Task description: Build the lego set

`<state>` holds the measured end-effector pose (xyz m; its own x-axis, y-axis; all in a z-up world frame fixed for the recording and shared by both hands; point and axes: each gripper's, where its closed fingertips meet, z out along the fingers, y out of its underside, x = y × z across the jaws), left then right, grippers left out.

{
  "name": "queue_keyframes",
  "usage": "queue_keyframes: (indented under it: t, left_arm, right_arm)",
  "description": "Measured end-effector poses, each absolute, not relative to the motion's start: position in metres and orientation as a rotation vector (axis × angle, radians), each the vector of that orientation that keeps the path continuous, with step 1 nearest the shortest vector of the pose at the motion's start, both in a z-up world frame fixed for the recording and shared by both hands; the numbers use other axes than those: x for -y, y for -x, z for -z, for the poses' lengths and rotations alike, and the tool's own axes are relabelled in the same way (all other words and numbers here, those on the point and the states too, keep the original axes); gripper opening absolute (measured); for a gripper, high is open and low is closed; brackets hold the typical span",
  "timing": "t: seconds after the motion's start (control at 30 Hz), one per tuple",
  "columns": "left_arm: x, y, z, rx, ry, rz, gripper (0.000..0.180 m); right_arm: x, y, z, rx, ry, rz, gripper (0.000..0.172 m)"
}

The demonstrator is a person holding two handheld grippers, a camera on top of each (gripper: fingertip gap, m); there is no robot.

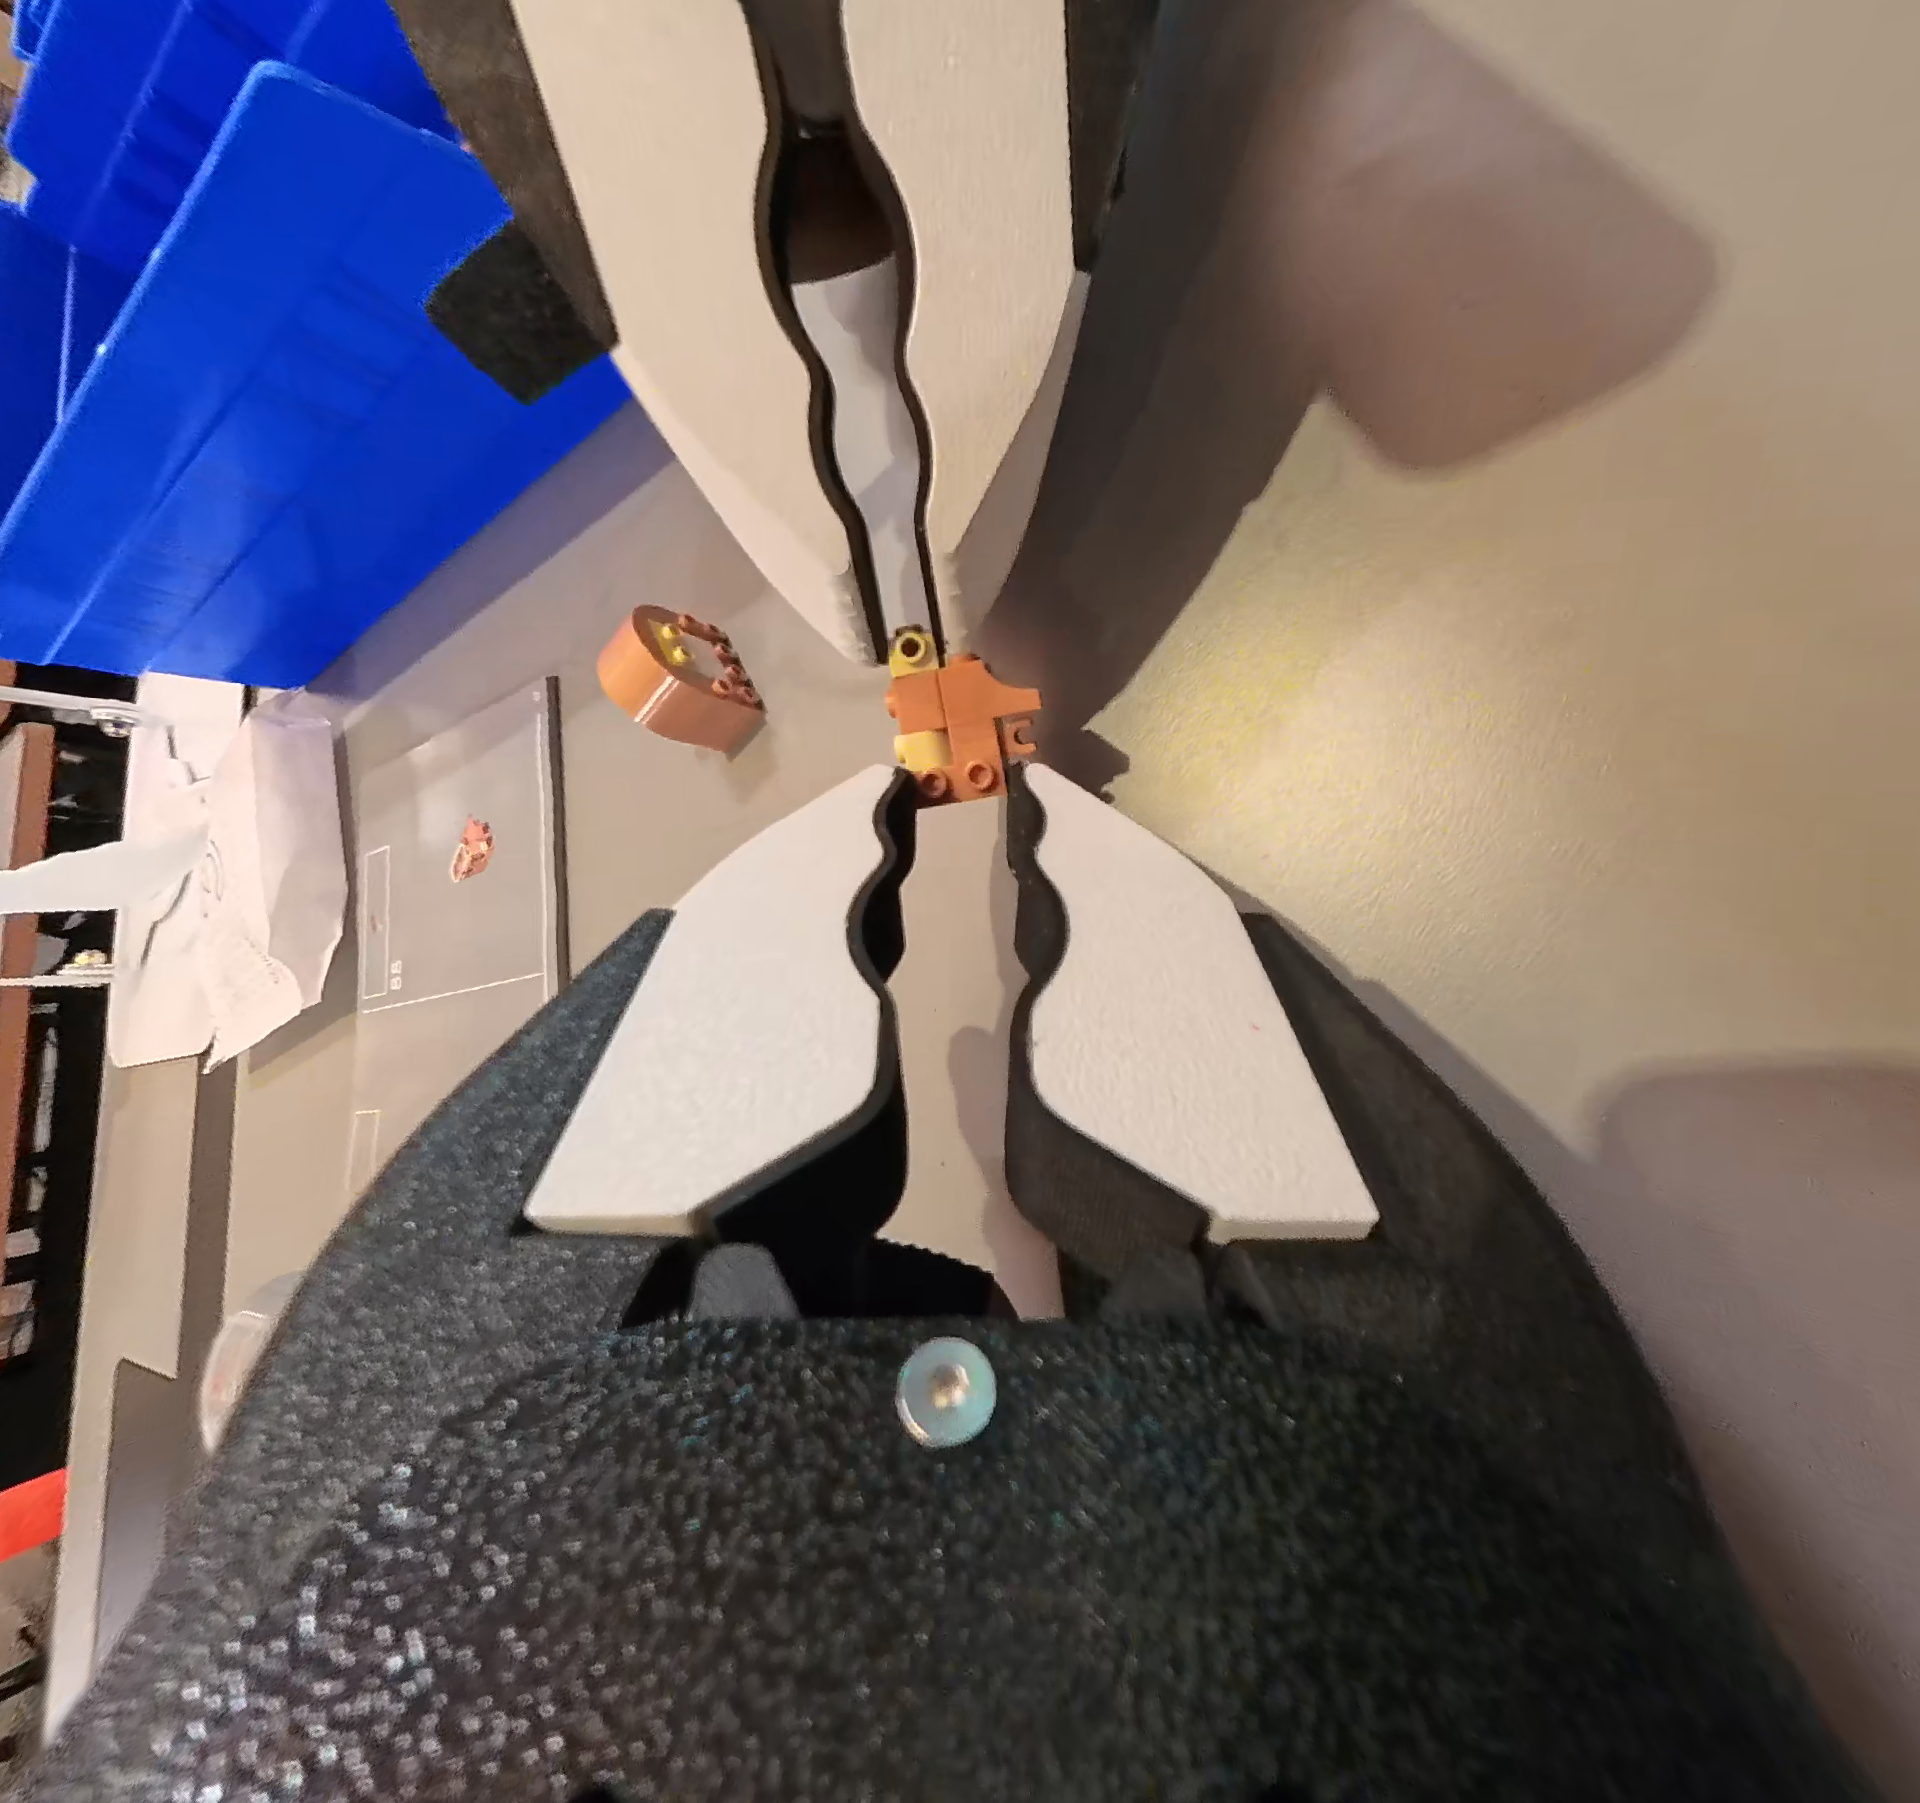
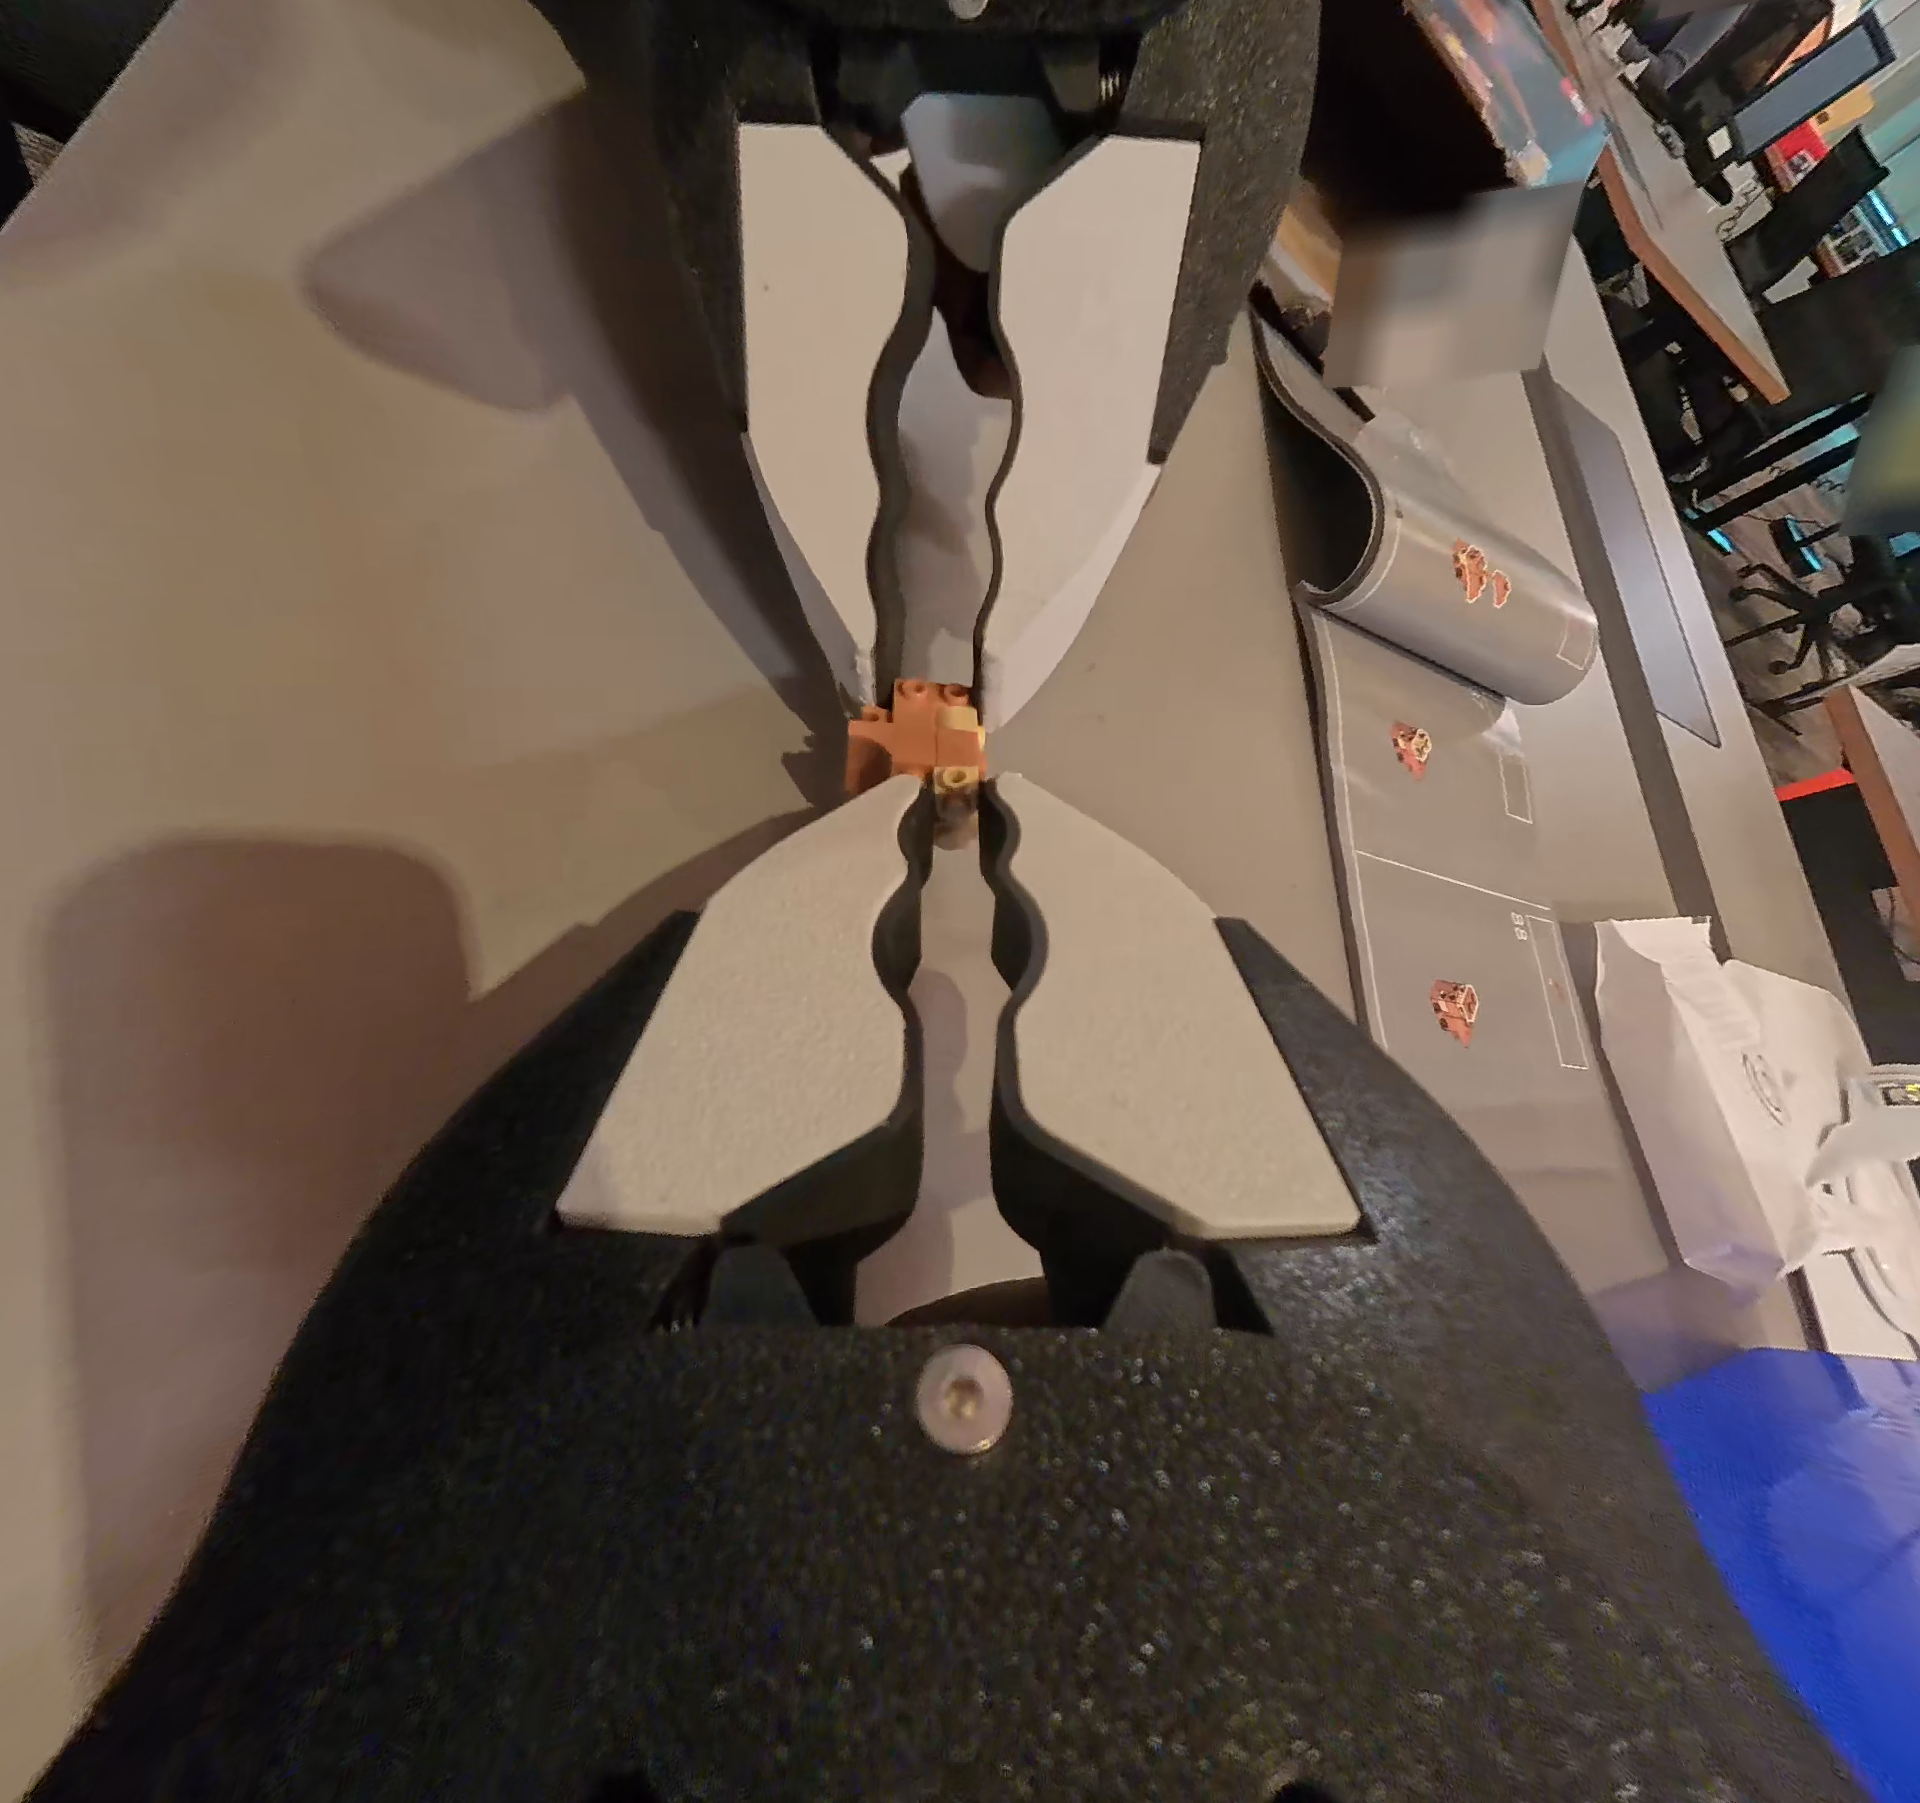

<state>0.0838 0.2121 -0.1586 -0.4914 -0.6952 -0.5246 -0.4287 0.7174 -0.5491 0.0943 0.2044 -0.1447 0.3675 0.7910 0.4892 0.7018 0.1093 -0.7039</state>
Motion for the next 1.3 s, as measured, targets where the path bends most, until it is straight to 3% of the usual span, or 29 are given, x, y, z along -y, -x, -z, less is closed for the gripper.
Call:
queue_keyframes:
  t: [0.57, 0.83, 1.3]
  left_arm:
    - [-0.2205, -0.0861, 0.1528, -2.108, 0.72, 0.25, 0.017]
    - [-0.2209, -0.0853, 0.1583, -2.128, 0.74, 0.253, 0.017]
    - [-0.2163, -0.0844, 0.1583, -2.139, 0.73, 0.293, 0.017]
  right_arm:
    - [-0.2118, -0.0965, 0.1426, 1.097, 1.811, -0.465, 0.008]
    - [-0.2106, -0.096, 0.1504, 1.197, 1.776, -0.316, 0.014]
    - [-0.2081, -0.0975, 0.1505, 1.335, 1.659, -0.096, 0.01]
